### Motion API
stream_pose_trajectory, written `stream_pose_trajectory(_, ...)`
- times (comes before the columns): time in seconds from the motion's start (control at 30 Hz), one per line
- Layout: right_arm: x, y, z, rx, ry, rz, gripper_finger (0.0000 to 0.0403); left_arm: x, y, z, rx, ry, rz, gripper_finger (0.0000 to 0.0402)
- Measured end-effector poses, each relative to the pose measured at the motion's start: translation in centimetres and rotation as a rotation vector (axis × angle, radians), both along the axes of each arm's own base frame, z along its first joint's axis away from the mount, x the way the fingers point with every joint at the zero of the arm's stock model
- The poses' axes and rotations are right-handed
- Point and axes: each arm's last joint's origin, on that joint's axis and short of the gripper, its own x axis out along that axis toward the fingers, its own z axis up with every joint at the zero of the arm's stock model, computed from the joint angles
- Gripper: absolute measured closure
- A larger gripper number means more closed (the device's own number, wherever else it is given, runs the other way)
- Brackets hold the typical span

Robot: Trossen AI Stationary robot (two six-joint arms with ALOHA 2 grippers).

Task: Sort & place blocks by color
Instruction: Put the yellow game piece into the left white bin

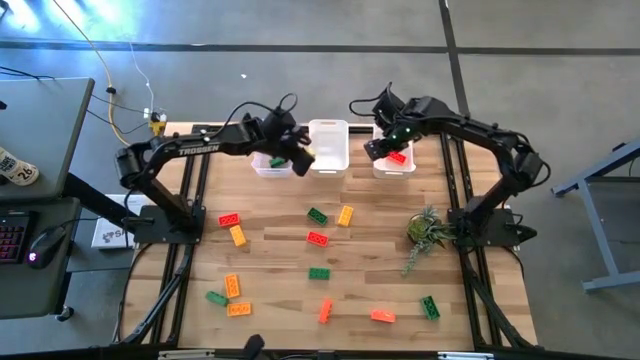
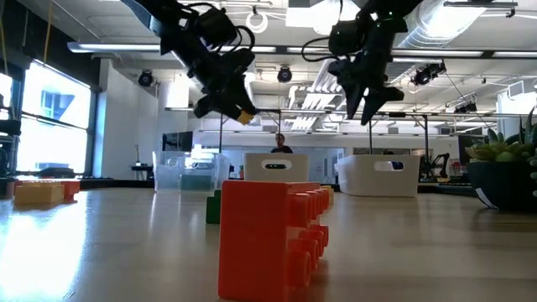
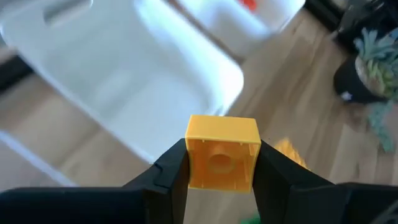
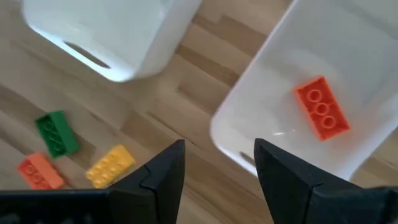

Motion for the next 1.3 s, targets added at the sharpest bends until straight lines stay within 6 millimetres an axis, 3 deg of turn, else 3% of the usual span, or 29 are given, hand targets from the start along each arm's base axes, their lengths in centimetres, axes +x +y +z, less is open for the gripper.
stream_pose_trajectory(0.23, 1.6, 1.9, 0.1, -0.019, -0.026, 0.005, 0.0224, 0.6, 2.0, -0.6, 0.099, -0.059, -0.004, 0.0288)
stream_pose_trajectory(0.53, 3.6, 4.8, 0.3, -0.069, -0.047, 0.015, 0.0224, 1.3, 4.1, -5.7, -0.015, 0.021, -0.008, 0.0287)
stream_pose_trajectory(0.8, 4.4, 6.8, 0.3, -0.060, -0.058, -0.009, 0.0224, 2.0, 4.5, -7.4, -0.039, 0.016, -0.031, 0.0284)
stream_pose_trajectory(1.3, 6.2, 11.3, 0.6, -0.021, -0.135, 0.008, 0.0224, 2.0, 4.5, -7.7, -0.010, 0.031, -0.068, 0.0178)
